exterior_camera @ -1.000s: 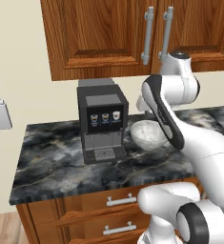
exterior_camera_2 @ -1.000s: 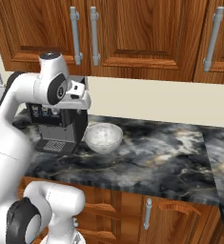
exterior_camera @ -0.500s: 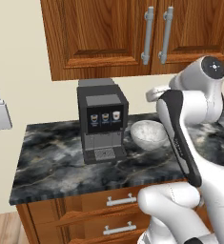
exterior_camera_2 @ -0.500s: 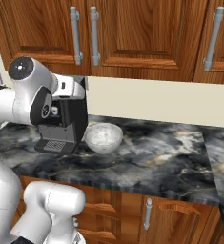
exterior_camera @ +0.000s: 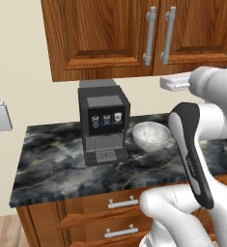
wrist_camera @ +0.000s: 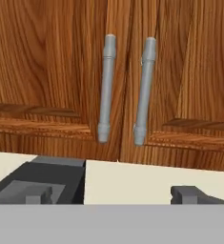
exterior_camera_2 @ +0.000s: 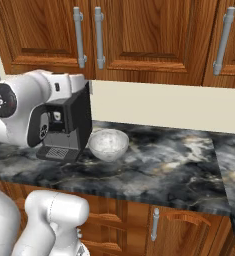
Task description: Open the cabinet. Pick the apple and peach from the cabinet and place them into the bowl. Then close the cabinet.
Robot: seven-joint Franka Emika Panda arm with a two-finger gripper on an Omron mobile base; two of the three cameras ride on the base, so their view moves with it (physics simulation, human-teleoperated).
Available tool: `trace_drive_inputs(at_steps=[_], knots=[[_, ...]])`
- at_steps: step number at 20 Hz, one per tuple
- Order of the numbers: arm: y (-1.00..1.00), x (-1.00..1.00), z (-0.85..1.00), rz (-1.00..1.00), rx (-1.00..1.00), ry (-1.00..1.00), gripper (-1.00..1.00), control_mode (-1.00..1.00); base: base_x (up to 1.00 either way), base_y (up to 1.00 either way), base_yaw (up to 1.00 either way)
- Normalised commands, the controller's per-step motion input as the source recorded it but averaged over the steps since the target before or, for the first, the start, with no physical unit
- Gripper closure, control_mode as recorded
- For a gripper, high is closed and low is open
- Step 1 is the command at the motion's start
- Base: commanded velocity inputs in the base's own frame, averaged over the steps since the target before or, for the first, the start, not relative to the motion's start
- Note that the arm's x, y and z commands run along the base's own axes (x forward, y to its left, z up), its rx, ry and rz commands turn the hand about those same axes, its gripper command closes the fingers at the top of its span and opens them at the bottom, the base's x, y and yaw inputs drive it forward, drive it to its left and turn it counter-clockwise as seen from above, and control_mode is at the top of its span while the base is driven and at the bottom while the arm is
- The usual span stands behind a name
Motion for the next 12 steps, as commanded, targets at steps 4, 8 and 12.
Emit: trace_drive_inputs(at_steps=[4, 8, 12], knots=[[-0.03, -0.03, 0.54, 0.00, 0.00, -0.38, -1.00, -1.00, 0.00, 0.00, 0.00], [-0.02, 0.00, 0.30, 0.00, 0.00, -0.27, -1.00, -1.00, 0.00, 0.00, 0.00], [0.00, 0.00, 0.01, 0.00, 0.00, -0.13, -1.00, -1.00, 0.00, 0.00, 0.00]])
